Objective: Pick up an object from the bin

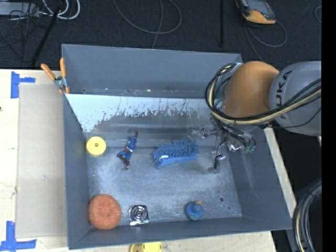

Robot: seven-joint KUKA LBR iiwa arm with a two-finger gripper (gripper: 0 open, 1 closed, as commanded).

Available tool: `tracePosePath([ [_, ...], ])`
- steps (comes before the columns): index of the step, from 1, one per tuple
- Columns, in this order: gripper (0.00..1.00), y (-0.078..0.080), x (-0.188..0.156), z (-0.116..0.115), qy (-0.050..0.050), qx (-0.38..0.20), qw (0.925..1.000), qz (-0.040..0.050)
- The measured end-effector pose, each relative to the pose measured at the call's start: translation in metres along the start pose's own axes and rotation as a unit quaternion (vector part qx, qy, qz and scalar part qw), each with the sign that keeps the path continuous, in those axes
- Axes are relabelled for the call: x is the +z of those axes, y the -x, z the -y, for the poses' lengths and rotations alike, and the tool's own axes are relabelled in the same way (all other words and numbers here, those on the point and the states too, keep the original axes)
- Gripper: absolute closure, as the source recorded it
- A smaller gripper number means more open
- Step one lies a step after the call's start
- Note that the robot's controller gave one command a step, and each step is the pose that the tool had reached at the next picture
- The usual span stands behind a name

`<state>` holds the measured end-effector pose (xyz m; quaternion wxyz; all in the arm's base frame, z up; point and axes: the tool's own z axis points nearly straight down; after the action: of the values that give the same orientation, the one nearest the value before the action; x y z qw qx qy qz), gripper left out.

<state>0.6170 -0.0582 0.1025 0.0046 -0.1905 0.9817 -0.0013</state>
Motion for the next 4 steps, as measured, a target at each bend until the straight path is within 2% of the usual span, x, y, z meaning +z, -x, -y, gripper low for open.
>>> tracePosePath([
  [1,0.00,0.007,0.030,-0.018,0.003,-0.004,1.0000,-0.0047],
  [2,0.00,0.013,0.025,-0.026,0.001,0.108,0.9941,-0.0027],
  [3,1.00,0.027,0.032,-0.054,0.002,0.031,0.9995,-0.0032],
  [4,1.00,0.027,0.032,-0.054,0.002,0.030,0.9995,-0.0032],
])
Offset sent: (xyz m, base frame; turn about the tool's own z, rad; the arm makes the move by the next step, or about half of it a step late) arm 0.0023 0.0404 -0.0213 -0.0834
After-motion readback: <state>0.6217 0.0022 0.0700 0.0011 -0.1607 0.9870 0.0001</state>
